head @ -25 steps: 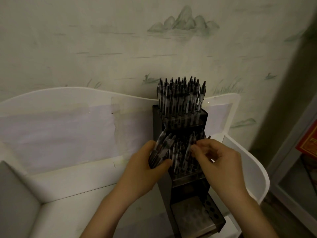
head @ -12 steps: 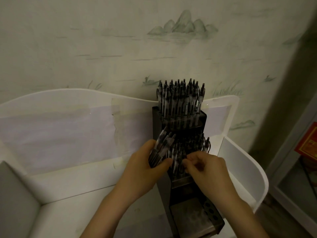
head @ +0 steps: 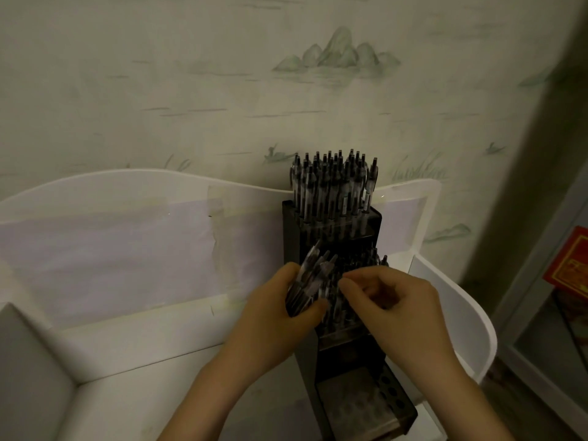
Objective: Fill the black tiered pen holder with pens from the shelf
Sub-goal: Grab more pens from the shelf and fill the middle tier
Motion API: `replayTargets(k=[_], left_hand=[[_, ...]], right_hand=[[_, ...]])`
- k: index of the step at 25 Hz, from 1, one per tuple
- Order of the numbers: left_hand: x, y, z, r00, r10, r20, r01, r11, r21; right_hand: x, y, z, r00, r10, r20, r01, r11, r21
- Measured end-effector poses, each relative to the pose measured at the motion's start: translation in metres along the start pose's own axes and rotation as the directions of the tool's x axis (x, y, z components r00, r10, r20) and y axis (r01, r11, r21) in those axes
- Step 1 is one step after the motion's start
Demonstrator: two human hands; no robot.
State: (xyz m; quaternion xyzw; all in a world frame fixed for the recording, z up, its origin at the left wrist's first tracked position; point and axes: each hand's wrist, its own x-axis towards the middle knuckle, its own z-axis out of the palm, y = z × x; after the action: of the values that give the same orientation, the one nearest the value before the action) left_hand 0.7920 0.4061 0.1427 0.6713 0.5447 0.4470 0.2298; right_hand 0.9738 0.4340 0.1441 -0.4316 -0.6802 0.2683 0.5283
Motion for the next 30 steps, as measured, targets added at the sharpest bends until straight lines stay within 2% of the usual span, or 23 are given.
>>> replayTargets(k=[3,8,17,24,27,30], left_hand=[[0.001,0.001,0.006,0.999,0.025,0.024,-0.025,1.000,-0.011],[0.003,0.000,0.012,0.999,0.035,0.026,-0.035,0.999,-0.017],[0.007,0.004,0.014,0.999,0.004,0.035,-0.002,0.999,-0.035],[0.011,-0.002,0.007,1.000,-0.003,0.006,0.002,1.000,0.031],[0.015,-0.006,0.003,1.000,-0.012,-0.028,0.013,0.999,0.043],[0.020,-0.007,0.000,0.999,0.002,-0.048,0.001,0.998,0.060]], right_hand=[[0.000,-0.009,0.006,0.994,0.064,0.090,-0.074,0.991,0.109],[0.002,-0.012,0.007,0.973,0.182,0.138,-0.214,0.938,0.271],[0.008,-0.008,0.002,0.950,0.266,0.162,-0.307,0.884,0.353],[0.026,-0.003,-0.019,0.942,0.332,0.040,-0.293,0.761,0.579],[0.035,0.003,-0.030,0.960,0.268,-0.077,-0.183,0.813,0.553],[0.035,0.008,-0.030,0.968,0.152,-0.199,-0.064,0.919,0.390]])
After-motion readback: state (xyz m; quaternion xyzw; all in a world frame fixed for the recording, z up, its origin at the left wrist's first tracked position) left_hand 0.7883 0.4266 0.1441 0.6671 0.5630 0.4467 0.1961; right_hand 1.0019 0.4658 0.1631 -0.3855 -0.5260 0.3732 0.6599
